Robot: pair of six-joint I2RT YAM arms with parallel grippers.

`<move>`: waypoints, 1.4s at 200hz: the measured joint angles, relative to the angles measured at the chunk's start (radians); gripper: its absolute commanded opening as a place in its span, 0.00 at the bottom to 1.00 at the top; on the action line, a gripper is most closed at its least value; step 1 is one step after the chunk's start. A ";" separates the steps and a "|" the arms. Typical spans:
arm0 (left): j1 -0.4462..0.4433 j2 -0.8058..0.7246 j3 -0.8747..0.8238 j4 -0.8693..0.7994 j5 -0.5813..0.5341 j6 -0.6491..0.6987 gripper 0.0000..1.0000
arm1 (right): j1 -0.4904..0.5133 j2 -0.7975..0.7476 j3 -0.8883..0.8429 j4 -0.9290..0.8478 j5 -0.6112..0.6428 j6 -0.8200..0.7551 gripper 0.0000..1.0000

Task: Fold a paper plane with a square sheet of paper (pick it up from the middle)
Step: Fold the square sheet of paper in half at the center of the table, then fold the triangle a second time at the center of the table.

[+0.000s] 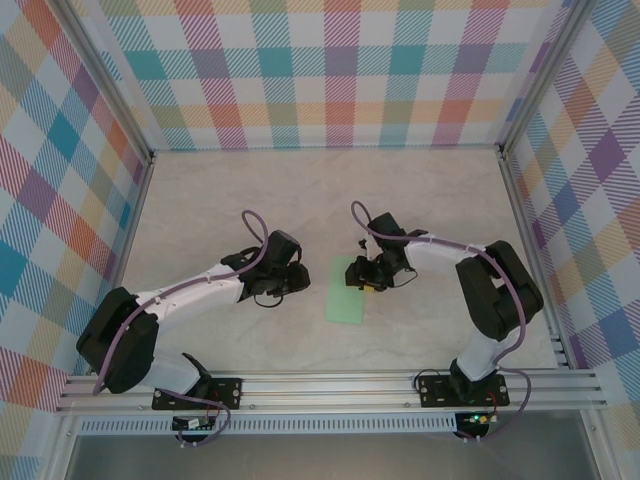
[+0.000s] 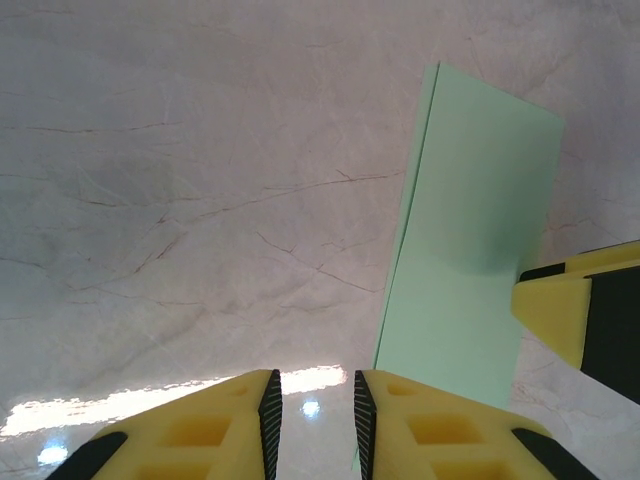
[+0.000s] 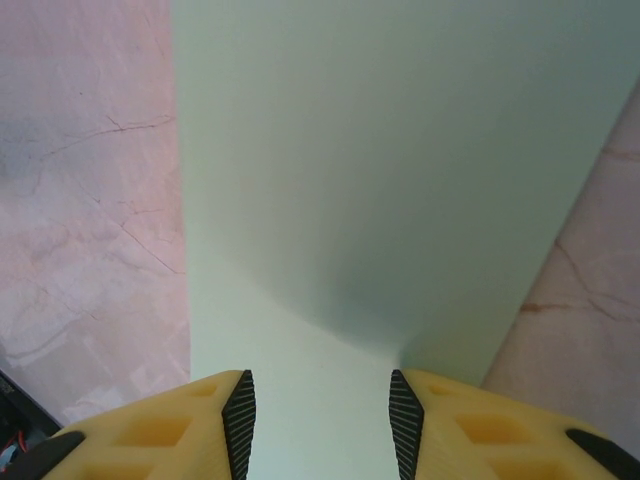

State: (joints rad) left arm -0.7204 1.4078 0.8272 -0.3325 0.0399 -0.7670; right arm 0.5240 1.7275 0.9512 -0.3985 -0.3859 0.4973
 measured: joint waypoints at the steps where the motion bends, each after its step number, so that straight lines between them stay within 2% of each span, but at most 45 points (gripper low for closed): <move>1: 0.000 0.000 -0.001 0.001 0.000 0.000 0.28 | 0.000 0.000 0.002 -0.001 0.001 -0.002 0.44; 45: 0.009 -0.008 -0.018 0.034 0.012 0.001 0.28 | 0.013 -0.046 0.019 -0.047 0.051 -0.066 0.50; 103: 0.128 -0.063 -0.070 0.099 0.103 0.021 0.30 | 0.164 -0.383 -0.132 -0.042 0.206 -0.236 0.60; 112: 0.151 -0.069 -0.085 0.106 0.120 0.024 0.31 | 0.172 -0.414 -0.154 -0.042 0.222 -0.264 0.67; 119: 0.167 -0.073 -0.095 0.107 0.132 0.026 0.30 | 0.178 -0.425 -0.163 -0.042 0.226 -0.289 0.67; 134: 0.188 -0.074 -0.107 0.107 0.149 0.027 0.30 | 0.205 -0.426 -0.164 -0.040 0.243 -0.329 0.67; 149: 0.195 -0.074 -0.113 0.108 0.161 0.028 0.30 | 0.274 -0.411 -0.150 -0.060 0.266 -0.386 0.65; 183: 0.211 -0.083 -0.127 0.123 0.181 0.031 0.30 | 0.415 -0.301 -0.084 -0.098 0.414 -0.603 0.63; 224: 0.226 -0.089 -0.159 0.146 0.188 0.030 0.31 | 0.419 -0.304 -0.139 -0.089 0.395 -0.845 0.60; 280: 0.227 -0.089 -0.167 0.152 0.189 0.031 0.31 | 0.421 -0.222 -0.139 -0.055 0.340 -0.981 0.58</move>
State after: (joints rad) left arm -0.4938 1.3190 0.6605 -0.1802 0.2287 -0.7364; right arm 0.9447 1.5055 0.8120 -0.4538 -0.0456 -0.4835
